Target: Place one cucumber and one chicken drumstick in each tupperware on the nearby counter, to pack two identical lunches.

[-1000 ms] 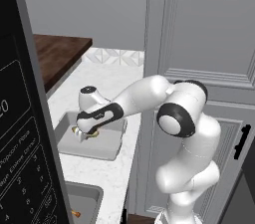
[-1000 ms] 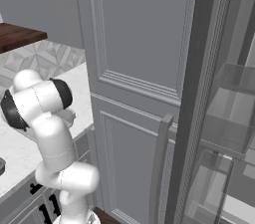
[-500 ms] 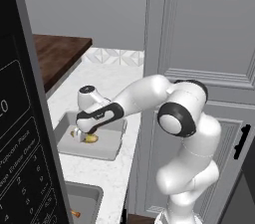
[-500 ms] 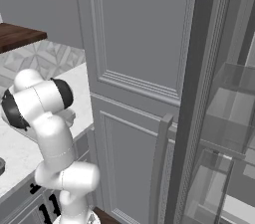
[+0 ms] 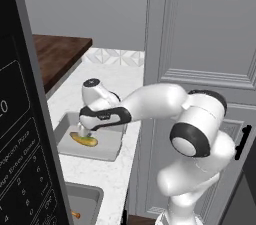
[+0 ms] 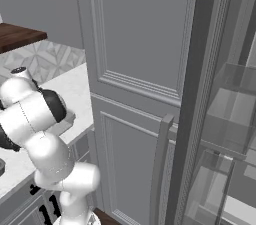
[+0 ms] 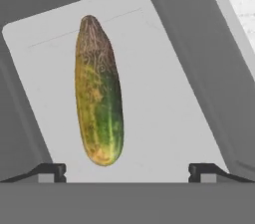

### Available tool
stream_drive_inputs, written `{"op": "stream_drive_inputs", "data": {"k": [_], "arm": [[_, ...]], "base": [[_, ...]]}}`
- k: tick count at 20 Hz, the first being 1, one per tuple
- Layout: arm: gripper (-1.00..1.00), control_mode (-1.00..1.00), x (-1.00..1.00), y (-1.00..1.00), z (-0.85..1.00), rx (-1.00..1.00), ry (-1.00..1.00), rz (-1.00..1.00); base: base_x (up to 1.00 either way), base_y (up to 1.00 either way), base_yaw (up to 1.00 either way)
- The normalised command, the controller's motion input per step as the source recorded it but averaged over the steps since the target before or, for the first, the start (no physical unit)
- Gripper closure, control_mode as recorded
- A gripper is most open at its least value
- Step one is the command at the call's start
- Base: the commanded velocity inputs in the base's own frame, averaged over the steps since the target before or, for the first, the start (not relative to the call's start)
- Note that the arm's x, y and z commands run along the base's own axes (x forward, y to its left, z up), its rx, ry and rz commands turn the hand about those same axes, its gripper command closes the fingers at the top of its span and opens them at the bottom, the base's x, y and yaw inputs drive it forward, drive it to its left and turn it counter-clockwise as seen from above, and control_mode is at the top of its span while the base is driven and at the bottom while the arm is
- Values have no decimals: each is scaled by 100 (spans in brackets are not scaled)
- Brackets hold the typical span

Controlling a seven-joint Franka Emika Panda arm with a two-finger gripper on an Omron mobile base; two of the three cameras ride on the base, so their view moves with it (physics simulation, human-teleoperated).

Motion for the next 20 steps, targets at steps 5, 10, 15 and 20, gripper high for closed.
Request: {"op": "stream_drive_inputs", "data": {"k": [5,10,15,20], "arm": [[-100,-100,-47,-46,54,0,-12,-19],[-100,-100,-34,-58,56,0,-6,-23],[-100,-100,-34,-70,57,5,-1,-29],[-100,-100,-77,-63,54,15,-5,-28]], "base": [[0,0,0],[0,0,0],[0,0,0],[0,0,0]]}}
